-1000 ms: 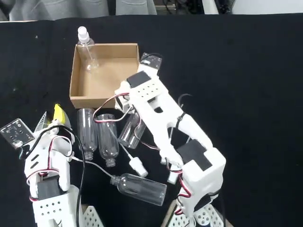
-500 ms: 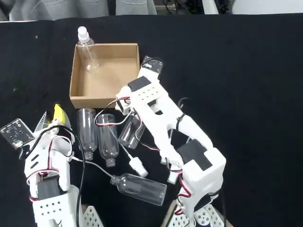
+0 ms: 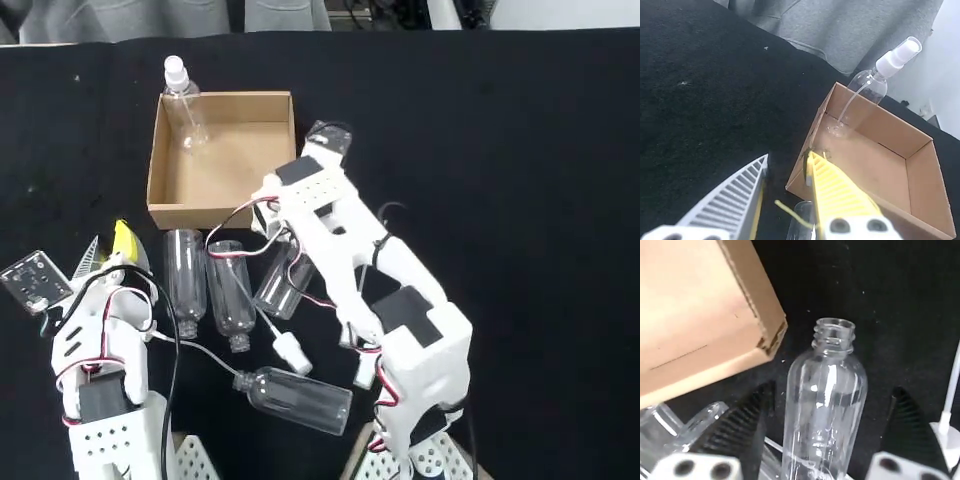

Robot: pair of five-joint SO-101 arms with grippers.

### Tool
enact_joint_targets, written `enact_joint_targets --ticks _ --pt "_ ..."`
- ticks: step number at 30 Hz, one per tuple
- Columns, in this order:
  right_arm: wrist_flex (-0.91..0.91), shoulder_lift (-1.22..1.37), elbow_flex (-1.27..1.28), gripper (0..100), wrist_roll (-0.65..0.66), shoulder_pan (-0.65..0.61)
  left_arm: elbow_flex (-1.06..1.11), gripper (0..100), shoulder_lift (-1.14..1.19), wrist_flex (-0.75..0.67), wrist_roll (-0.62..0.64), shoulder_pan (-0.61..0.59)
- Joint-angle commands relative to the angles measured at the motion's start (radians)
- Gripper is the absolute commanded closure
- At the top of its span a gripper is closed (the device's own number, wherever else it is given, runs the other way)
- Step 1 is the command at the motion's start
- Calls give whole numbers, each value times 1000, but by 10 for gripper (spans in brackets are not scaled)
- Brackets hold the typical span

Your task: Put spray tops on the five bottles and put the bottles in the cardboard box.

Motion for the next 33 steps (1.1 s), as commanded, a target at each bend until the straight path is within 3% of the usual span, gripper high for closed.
enact_joint_targets --ticks 1,4,10,19,27,33 --pt "41 -5 -81 691 -2 28 25 884 -8 -25 0 -10" --pt "44 -5 -82 716 -2 28 25 884 -8 -25 0 -10" --pt "40 -5 -82 886 0 29 25 884 -8 -25 0 -10" --pt "64 -15 -93 900 15 51 25 884 -8 -26 0 -10" --pt "385 -5 -341 900 230 72 25 884 -8 -26 0 -8" --pt "486 -12 -423 900 399 72 25 884 -8 -23 0 -1"
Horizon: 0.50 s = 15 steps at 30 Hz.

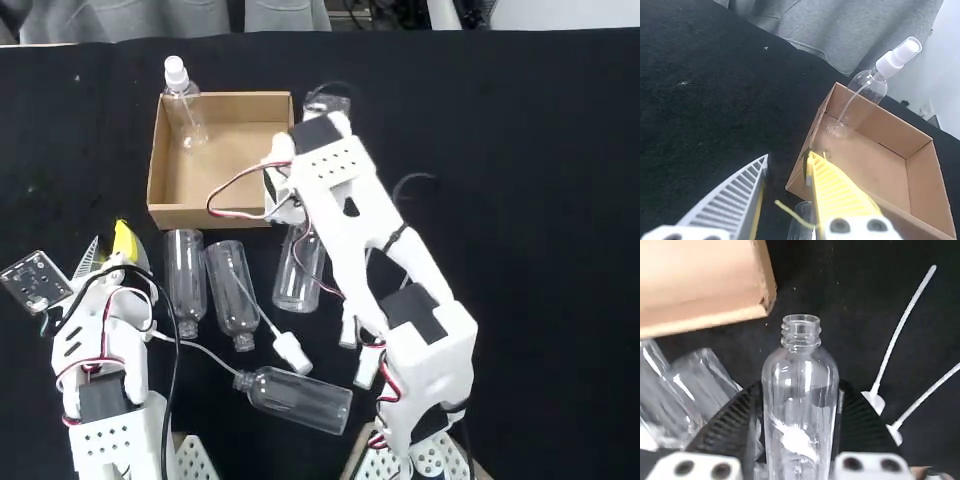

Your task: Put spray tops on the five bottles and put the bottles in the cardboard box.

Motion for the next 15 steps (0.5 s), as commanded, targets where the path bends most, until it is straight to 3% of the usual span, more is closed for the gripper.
enact_joint_targets --ticks 1,7,15 --pt "60 -13 -93 900 124 25 25 884 -8 -23 0 -1" --pt "57 -15 -93 900 193 25 25 884 -8 -23 0 -1" --pt "60 -15 -93 900 192 26 15 884 -8 -28 0 -58"
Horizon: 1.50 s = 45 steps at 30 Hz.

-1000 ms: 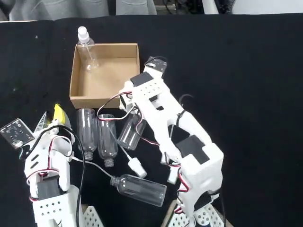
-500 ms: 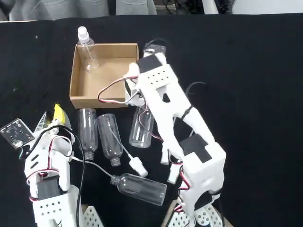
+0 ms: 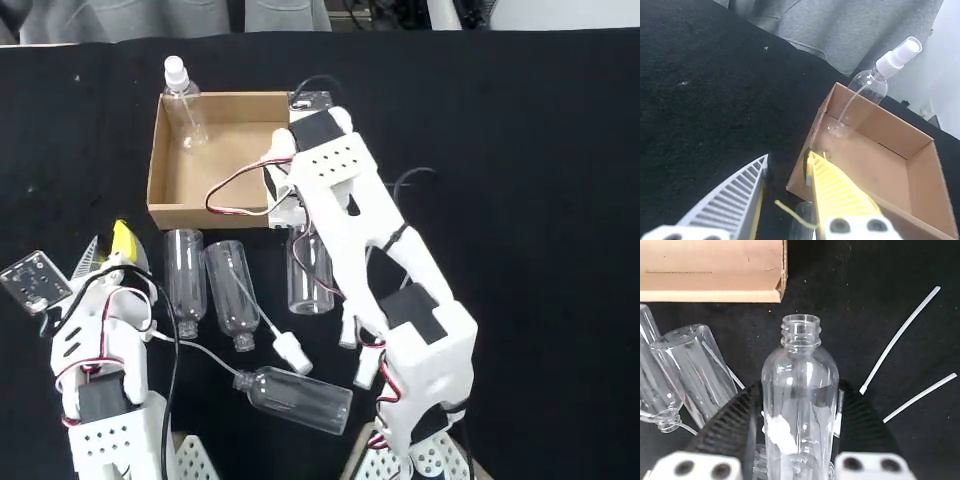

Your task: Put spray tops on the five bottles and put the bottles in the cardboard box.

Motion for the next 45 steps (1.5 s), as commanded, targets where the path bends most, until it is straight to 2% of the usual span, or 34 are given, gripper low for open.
enact_joint_targets --ticks 1,7,10,12,17,22,28,32,36,40,45 --pt "20 -15 -67 900 12 26 10 884 -9 -29 0 -70" --pt "20 -15 -65 900 12 26 -24 884 -9 -21 -183 -99" --pt "20 -15 -65 900 12 26 -47 884 -8 -6 -224 -99" --pt "20 -15 -65 900 12 26 -91 884 -8 66 -229 -99" --pt "20 -15 -65 900 12 26 -283 884 -8 290 -345 -97" --pt "20 -15 -65 900 11 28 -394 884 -8 391 -440 -97" --pt "12 -15 -85 900 6 87 -464 883 -6 517 -549 -97" --pt "15 -15 -107 900 9 124 -473 877 -5 578 -585 -97" --pt "12 -10 -107 900 11 124 -473 827 -5 615 -606 -125" --pt "12 -7 -105 900 8 123 -484 828 -5 628 -608 -166" --pt "12 -5 -105 900 8 124 -526 827 -5 701 -606 -160"
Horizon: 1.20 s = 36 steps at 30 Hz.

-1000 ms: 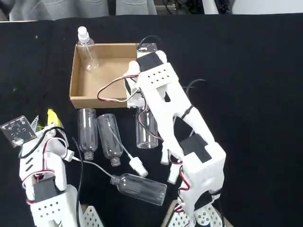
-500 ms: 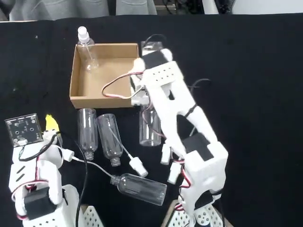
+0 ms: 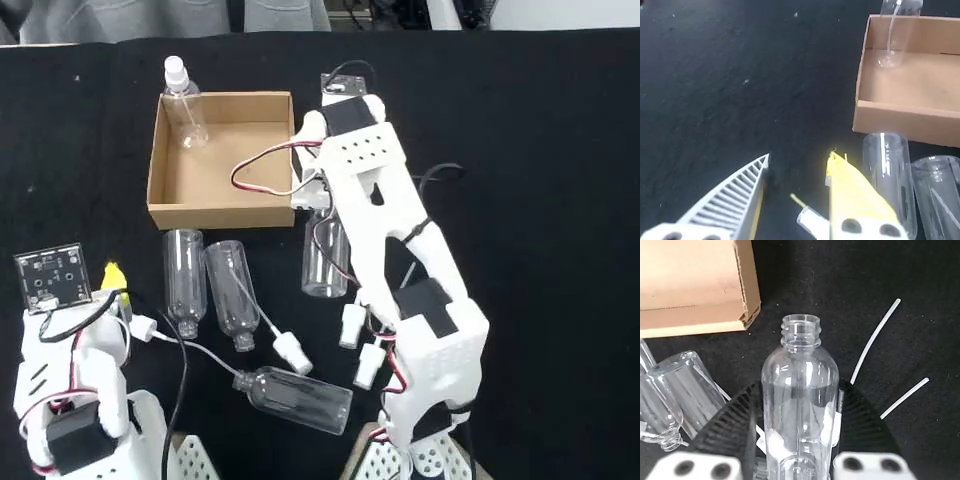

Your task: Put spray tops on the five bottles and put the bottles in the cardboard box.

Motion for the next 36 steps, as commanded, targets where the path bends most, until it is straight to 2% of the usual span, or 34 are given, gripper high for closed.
enact_joint_targets --ticks 1,9,14,23,36 --pt "12 -5 -59 900 6 21 -91 827 6 52 -6 -10" --pt "11 -5 -58 900 8 23 -108 826 31 107 -5 -8" --pt "11 -5 -56 900 9 25 -151 826 227 106 5 -10" --pt "11 -4 -53 900 6 25 -298 825 586 161 132 -8" --pt "11 -4 -53 900 9 25 -355 825 873 155 331 -8"
